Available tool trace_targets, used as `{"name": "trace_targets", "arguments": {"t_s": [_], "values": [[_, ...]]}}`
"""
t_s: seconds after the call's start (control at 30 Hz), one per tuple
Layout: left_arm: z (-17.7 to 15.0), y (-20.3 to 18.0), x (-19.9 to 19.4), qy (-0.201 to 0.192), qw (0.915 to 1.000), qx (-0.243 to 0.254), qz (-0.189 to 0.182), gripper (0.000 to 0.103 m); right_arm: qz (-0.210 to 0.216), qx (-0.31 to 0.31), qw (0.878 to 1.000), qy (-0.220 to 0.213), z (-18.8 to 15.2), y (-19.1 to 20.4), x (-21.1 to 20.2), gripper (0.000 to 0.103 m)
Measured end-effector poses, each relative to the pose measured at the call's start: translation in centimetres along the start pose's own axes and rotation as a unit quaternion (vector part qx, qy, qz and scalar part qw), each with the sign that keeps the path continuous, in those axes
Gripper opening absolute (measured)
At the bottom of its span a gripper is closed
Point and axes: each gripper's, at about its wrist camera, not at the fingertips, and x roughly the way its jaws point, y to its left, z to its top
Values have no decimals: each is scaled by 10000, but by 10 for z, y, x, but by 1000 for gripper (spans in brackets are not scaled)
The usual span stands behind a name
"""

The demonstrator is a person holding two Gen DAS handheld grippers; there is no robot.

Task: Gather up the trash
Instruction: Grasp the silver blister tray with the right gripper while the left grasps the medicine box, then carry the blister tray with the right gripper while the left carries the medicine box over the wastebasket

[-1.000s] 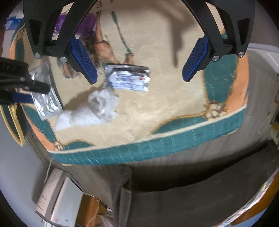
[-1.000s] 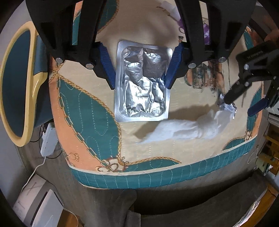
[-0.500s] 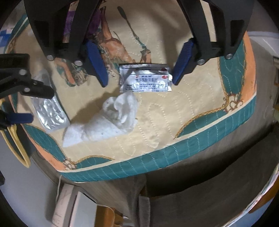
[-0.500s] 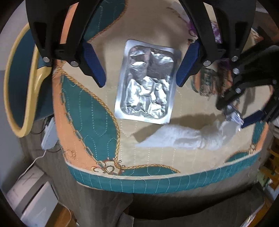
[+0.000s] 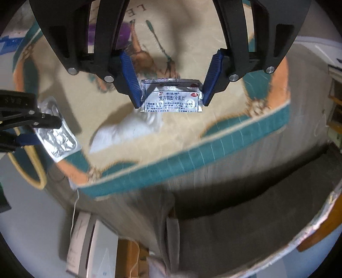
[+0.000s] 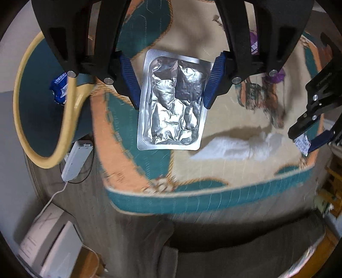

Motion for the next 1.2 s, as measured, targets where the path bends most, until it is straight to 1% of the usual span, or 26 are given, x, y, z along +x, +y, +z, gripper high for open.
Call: {"name": "trace_targets", "arguments": {"t_s": [0.17, 0.33, 0.47, 0.63, 0.8, 1.0, 1.13, 1.2], "values": [[19, -21, -29, -370, 9992, 128, -36, 59, 89, 205, 9992, -320, 0, -24, -31, 59], [34, -59, -47, -651, 9970, 389, -180, 59, 111, 540, 9966, -608, 1, -71, -60, 59], [45, -90, -52, -777, 9949, 504, -401, 59, -102, 619, 9947, -812, -3, -109, -75, 59], [57, -135, -56, -905, 9911, 651, -723, 59, -337, 798, 9918, -944, -15, -156, -89, 59], [64, -178, -53, -967, 9863, 837, -1044, 59, -510, 1118, 9876, -980, -28, -198, -93, 59], [60, -230, -37, -836, 9807, 1239, -1262, 59, -547, 1517, 9835, -825, -40, -235, -82, 59], [55, -252, -28, -756, 9770, 1428, -1388, 59, -619, 1655, 9815, -744, -46, -251, -75, 59], [52, -261, -24, -713, 9754, 1461, -1490, 59, -591, 1806, 9795, -671, -50, -261, -71, 59]]}}
